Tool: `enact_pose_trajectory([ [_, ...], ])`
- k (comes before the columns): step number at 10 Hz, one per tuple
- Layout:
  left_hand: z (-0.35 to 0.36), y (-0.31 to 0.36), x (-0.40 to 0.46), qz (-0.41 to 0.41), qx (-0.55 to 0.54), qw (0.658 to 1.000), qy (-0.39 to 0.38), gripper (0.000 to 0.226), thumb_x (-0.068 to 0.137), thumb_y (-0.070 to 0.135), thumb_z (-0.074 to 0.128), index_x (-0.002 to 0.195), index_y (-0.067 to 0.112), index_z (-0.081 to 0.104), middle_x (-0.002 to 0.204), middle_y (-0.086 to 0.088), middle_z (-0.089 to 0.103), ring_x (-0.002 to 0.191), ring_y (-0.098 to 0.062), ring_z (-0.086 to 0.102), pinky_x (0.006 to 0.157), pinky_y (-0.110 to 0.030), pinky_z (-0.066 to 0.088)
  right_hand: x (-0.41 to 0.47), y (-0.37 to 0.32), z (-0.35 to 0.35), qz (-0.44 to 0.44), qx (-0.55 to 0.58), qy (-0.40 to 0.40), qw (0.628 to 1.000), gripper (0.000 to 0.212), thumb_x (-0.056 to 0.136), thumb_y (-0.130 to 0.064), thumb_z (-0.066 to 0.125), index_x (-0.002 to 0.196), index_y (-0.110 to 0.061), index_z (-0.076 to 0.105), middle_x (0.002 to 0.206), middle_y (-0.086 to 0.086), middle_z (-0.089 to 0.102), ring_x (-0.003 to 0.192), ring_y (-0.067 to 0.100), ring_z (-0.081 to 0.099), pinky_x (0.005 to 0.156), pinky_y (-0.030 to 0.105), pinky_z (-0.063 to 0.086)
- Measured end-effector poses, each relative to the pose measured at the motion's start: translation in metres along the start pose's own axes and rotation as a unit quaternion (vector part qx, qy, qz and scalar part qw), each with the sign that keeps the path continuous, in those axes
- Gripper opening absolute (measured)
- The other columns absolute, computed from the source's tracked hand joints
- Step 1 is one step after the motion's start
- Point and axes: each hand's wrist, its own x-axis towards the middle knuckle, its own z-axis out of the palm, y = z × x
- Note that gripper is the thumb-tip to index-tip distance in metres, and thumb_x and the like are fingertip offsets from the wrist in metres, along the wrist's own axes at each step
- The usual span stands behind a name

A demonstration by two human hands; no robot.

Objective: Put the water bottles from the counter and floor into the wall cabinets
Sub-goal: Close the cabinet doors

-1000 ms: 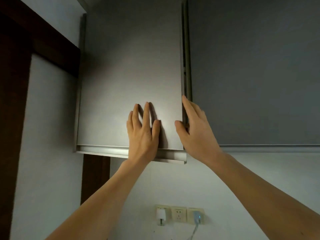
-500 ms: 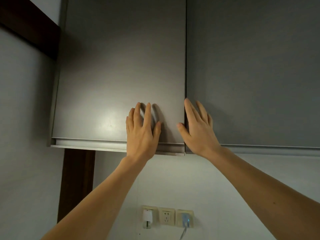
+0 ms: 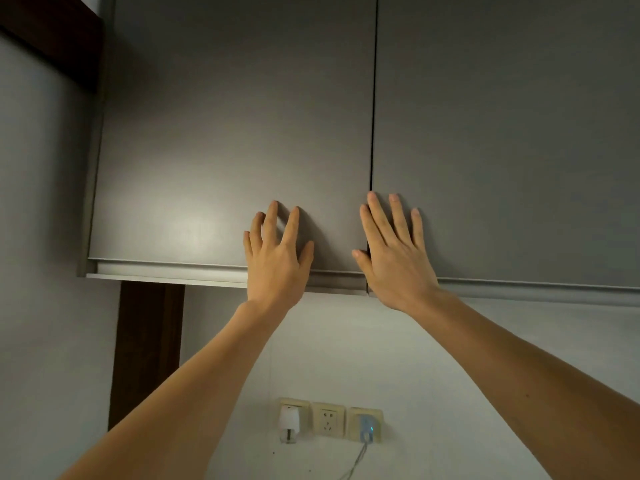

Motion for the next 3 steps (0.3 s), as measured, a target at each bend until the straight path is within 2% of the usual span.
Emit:
enact_pose_trajectory([
  [1,-0.017,0.006,0.002,-0.011,-0.038,0.999,-0.008,0.056,0.103,0.042,0.045,0.154,0.022,0.035,0.164,-0.008,0.017,0.148,-0.035,0.012,0.120,-0.051,0.022,0.000,-0.002,-0.013,0.008,0.008,-0.035,0.999,0.073,0.101,-0.042,0.041,0.160,-0.012,0.011,0.168,0.005,-0.005,0.154,0.033,-0.009,0.123,0.055,0.002],
  [2,-0.039,0.012,0.013,-0.055,-0.136,0.988,-0.058,0.047,0.101,0.038,0.049,0.143,0.017,0.053,0.158,-0.006,0.029,0.142,-0.034,0.025,0.116,-0.046,0.030,0.001,-0.008,-0.029,0.020,0.070,-0.072,0.995,0.071,0.099,-0.029,0.050,0.159,-0.011,0.016,0.168,0.003,-0.007,0.154,0.029,-0.010,0.124,0.052,0.004],
  [3,-0.060,0.015,0.016,-0.077,-0.229,0.963,-0.117,0.035,0.098,0.034,0.054,0.124,0.014,0.067,0.139,-0.010,0.053,0.119,-0.035,0.055,0.103,-0.038,0.044,-0.006,-0.023,-0.051,0.068,0.165,-0.090,0.980,0.060,0.097,-0.022,0.055,0.153,-0.009,0.035,0.167,0.008,0.012,0.154,0.024,0.009,0.124,0.041,0.014],
])
